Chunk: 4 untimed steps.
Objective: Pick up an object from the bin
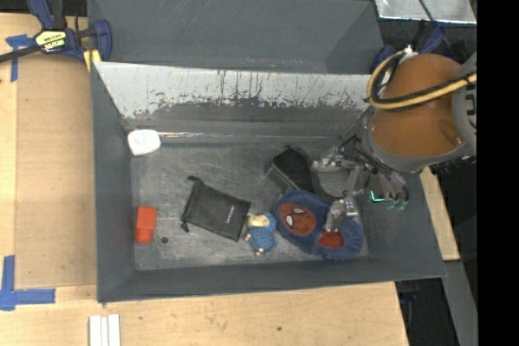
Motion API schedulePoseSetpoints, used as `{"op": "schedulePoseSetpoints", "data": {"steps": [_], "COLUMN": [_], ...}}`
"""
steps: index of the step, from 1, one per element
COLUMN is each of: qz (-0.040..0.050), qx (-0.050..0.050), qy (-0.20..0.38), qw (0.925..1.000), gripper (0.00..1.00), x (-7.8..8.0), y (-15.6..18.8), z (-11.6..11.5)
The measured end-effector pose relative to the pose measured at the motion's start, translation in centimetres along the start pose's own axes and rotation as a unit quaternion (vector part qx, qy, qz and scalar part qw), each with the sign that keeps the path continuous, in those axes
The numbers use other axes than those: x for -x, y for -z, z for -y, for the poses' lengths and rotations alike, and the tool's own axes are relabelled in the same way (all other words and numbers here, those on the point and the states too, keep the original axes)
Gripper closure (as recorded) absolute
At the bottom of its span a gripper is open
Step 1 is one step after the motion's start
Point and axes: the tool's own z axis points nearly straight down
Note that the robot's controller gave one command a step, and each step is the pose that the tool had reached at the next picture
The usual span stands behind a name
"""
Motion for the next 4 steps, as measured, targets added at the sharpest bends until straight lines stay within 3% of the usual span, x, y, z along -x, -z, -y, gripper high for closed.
{"op": "schedulePoseSetpoints", "data": {"steps": [1, 2, 4], "qz": [0.0098, 0.0040, 0.0033], "qx": [-0.002, 0.004, 0.001], "qy": [-0.077, -0.205, -0.201], "qw": [0.9970, 0.9787, 0.9796], "gripper": [0.00, 0.00, 0.00], "x": [-0.4, -1.6, -1.4], "y": [-2.8, -6.7, -6.3], "z": [1.1, 3.2, 3.0]}}
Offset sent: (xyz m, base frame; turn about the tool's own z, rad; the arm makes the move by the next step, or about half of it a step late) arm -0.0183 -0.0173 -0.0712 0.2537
